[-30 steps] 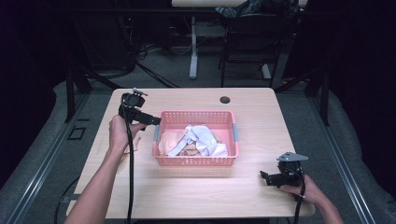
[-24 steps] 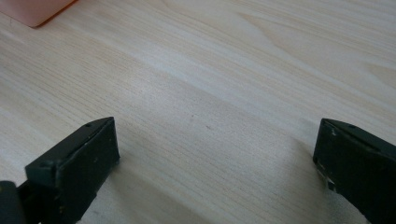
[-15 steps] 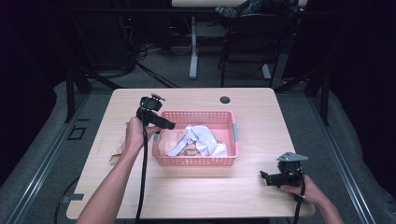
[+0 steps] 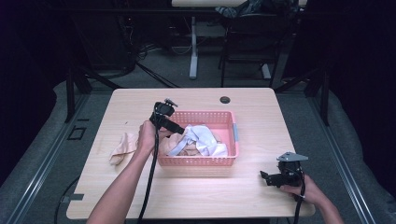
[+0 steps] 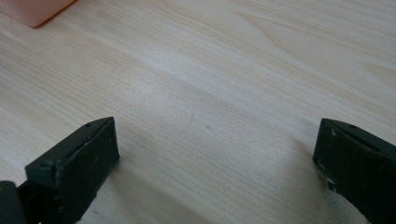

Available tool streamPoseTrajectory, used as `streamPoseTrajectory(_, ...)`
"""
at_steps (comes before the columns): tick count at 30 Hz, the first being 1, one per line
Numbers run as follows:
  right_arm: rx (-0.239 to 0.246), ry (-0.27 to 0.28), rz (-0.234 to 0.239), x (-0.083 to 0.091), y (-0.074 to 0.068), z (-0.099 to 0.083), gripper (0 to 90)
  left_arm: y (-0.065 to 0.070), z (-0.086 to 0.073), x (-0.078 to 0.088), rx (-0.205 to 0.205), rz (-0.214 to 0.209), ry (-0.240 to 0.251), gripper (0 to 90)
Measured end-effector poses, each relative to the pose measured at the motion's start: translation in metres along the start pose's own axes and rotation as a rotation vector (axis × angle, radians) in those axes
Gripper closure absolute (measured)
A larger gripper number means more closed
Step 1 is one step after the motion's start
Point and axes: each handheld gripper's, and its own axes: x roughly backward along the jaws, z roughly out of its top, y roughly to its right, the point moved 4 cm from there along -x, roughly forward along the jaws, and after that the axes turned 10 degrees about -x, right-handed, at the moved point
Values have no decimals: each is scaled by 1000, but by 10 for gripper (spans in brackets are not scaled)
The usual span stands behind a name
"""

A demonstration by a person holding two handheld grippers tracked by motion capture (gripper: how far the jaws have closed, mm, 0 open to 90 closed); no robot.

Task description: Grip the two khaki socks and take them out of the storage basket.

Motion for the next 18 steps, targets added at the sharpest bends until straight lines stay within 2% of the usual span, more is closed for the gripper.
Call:
streamPoseTrajectory(2, 0, 1, 0, 0, 0, 0, 0, 1, 1, -5, 4, -11, -5, 198)
streamPoseTrajectory(6, 0, 0, 0, 0, 0, 0, 0, 3, 3, -13, -2, -8, -18, 247)
streamPoseTrajectory(11, 0, 1, 0, 0, 0, 0, 0, 6, 5, -23, -14, -11, -48, 313)
streamPoseTrajectory(18, 0, 0, 0, 0, 0, 0, 0, 6, 4, -39, -6, -1, -100, 382)
